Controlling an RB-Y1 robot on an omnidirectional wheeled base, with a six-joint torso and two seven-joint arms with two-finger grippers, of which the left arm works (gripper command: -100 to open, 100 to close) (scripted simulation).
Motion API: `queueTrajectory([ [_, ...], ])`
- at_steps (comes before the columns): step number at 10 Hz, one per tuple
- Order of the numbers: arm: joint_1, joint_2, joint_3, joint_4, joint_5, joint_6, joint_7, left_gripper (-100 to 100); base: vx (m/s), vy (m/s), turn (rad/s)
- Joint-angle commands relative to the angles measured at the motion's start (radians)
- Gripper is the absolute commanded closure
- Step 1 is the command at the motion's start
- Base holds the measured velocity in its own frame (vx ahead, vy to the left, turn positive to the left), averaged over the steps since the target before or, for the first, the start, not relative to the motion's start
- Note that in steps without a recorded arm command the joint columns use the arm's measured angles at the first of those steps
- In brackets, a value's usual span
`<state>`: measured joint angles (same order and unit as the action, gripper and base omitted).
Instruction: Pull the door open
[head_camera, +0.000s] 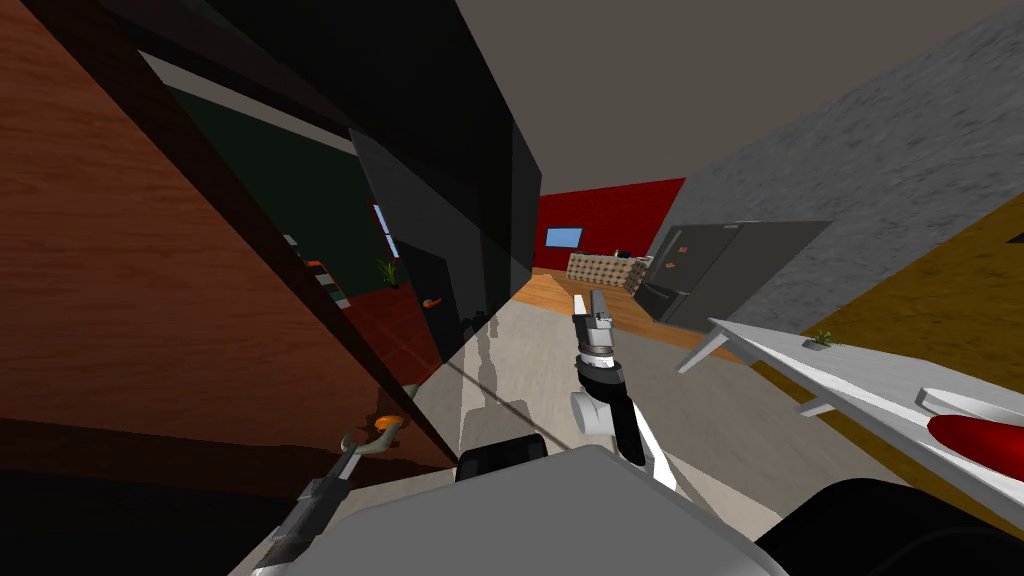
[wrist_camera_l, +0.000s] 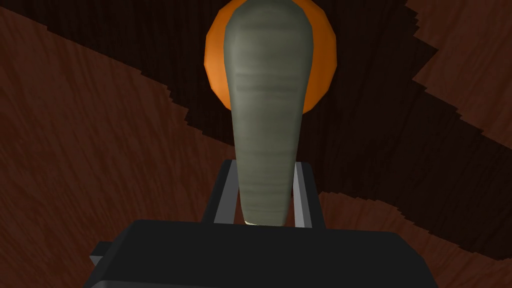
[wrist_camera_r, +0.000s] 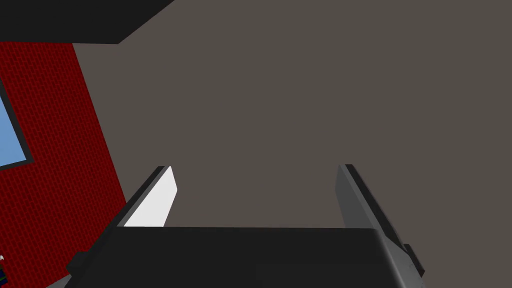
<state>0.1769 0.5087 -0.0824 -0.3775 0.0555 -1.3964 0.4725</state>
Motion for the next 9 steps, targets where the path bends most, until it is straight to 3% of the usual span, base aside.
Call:
queueTrajectory([
  [1, 0.038, -0.003, -0.002, -0.050, -0.001, 0.027, -0.003, 100, -0.052, -0.010, 0.032],
  [2, 0.038, -0.003, -0.002, -0.070, -0.001, 0.027, -0.003, 100, -0.005, -0.015, 0.046],
  [3, 0.041, 0.004, 0.003, -0.061, 0.002, 0.031, -0.003, 100, -0.004, 0.003, 0.019],
  [6, 0.057, -0.004, 0.001, -0.014, 0.014, -0.026, -0.008, 100, -0.097, 0.042, -0.205],
  [8, 0.060, -0.006, 0.000, -0.004, 0.016, -0.038, -0.009, 100, -0.093, 0.056, -0.094],
  [9, 0.069, -0.012, -0.001, 0.029, 0.023, -0.078, -0.012, 100, -0.139, 0.037, -0.259],
])
